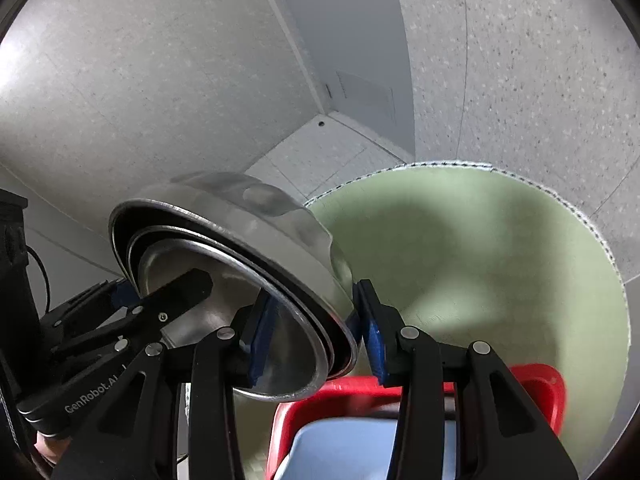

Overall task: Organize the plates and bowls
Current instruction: 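Grasp the rims of the stacked steel bowls with both tools and lift, then lower the stacked steel bowls onto the blue plate in the red basin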

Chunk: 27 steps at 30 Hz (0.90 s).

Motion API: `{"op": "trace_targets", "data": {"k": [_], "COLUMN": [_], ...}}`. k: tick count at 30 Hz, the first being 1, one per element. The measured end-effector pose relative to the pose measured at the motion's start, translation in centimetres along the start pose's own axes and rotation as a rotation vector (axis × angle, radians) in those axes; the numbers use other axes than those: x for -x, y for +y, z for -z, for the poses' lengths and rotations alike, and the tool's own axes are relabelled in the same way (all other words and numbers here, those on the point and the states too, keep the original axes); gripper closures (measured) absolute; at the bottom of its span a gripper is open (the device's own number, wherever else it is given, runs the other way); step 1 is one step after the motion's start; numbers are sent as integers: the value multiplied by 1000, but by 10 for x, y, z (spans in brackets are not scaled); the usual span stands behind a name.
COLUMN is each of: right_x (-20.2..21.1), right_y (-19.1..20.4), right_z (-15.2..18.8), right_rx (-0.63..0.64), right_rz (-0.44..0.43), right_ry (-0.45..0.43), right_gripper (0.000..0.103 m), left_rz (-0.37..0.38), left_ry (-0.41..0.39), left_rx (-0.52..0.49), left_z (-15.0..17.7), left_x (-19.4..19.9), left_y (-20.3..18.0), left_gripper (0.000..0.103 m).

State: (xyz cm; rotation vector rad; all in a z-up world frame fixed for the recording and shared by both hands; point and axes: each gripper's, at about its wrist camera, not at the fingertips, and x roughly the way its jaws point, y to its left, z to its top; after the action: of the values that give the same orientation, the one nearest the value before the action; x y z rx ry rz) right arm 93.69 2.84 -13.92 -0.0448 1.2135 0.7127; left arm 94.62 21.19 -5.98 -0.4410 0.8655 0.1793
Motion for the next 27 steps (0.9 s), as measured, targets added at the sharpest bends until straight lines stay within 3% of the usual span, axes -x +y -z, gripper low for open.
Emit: {"op": "trace_targets", "data": {"k": [8,13,20,27], "right_x": [65,85,77,66], "right_y": [-26,-41,-73,-79], "right_z": [25,59,103,125], "right_rx": [15,9,-12,9], "right_rz": [38,55,59,46], "right_ry": [-27,14,124,232], "right_gripper": [63,63,63,63], "left_rz": [52,68,52,7], "left_ry": [6,57,169,274], "left_rx": [-52,-75,-93,-63], "left_z": [20,47,83,86], "left_x": [32,35,15,-10], "left_y": [-48,-76,-101,-119], "left_gripper": [65,65,65,65]}}
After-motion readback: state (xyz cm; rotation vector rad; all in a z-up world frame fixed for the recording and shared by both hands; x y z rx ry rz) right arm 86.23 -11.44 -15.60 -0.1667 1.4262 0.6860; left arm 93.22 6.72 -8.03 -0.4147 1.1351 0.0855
